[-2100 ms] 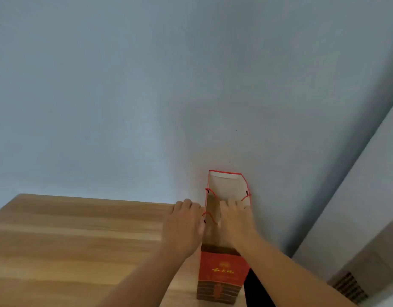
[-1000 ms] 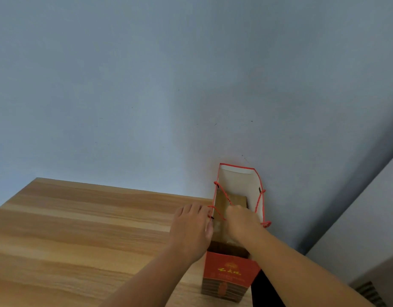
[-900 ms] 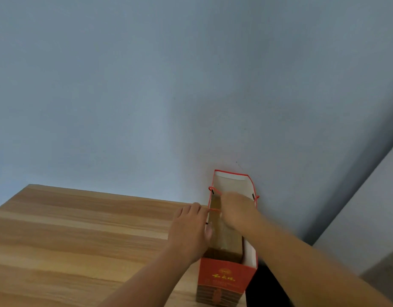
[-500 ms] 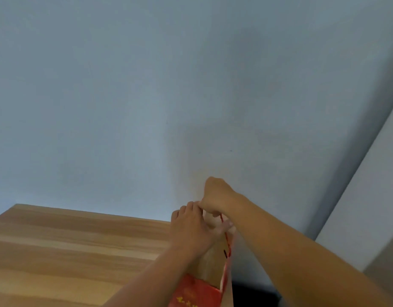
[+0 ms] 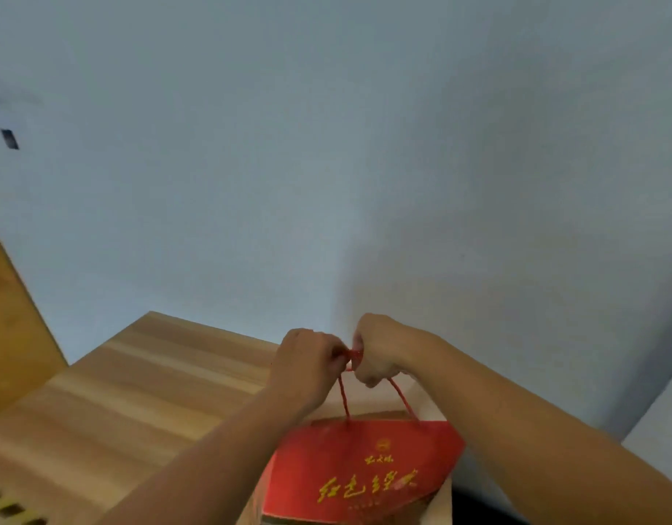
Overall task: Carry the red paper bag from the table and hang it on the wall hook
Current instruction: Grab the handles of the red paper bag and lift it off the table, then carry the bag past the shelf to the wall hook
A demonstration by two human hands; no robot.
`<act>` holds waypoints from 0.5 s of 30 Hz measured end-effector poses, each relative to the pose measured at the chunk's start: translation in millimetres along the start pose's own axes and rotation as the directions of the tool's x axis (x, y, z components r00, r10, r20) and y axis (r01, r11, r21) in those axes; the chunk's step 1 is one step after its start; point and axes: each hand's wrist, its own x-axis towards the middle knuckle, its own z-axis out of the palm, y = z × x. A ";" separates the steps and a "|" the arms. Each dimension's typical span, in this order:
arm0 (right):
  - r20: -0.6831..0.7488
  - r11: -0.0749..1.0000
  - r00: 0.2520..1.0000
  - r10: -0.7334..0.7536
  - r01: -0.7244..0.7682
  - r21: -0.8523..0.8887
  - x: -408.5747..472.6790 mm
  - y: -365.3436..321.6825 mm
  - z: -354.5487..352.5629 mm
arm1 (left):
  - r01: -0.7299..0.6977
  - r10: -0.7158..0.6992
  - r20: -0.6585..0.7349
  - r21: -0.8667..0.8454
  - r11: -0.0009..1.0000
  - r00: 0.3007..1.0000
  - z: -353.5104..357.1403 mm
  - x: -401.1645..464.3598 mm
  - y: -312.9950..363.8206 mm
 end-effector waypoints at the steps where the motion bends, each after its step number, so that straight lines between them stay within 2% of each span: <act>1: -0.026 0.999 0.998 -0.051 0.052 0.015 2.1 -12.6 8.0 | 0.020 -0.020 -0.027 0.014 1.000 0.999 -12.3 -9.1 -11.1; 5: -0.245 0.959 0.932 -0.268 0.235 -0.156 1.7 -73.3 35.3 | 0.118 -0.103 -0.123 0.119 0.986 0.987 -61.8 -54.8 -53.3; 9: -0.247 0.854 0.867 -0.434 0.308 -0.420 -25.8 -141.8 51.4 | 0.276 -0.244 -0.219 0.130 0.952 0.945 -103.9 -110.2 -90.3; 12: -0.226 0.803 0.826 -0.516 0.375 -0.463 -45.6 -198.1 58.4 | 0.345 -0.292 -0.269 0.175 0.922 0.918 -128.6 -148.3 -109.0; 15: -0.261 0.789 0.770 -0.581 0.456 -0.411 -50.8 -248.6 76.7 | 0.363 -0.289 -0.357 0.160 0.918 0.888 -158.0 -183.9 -127.8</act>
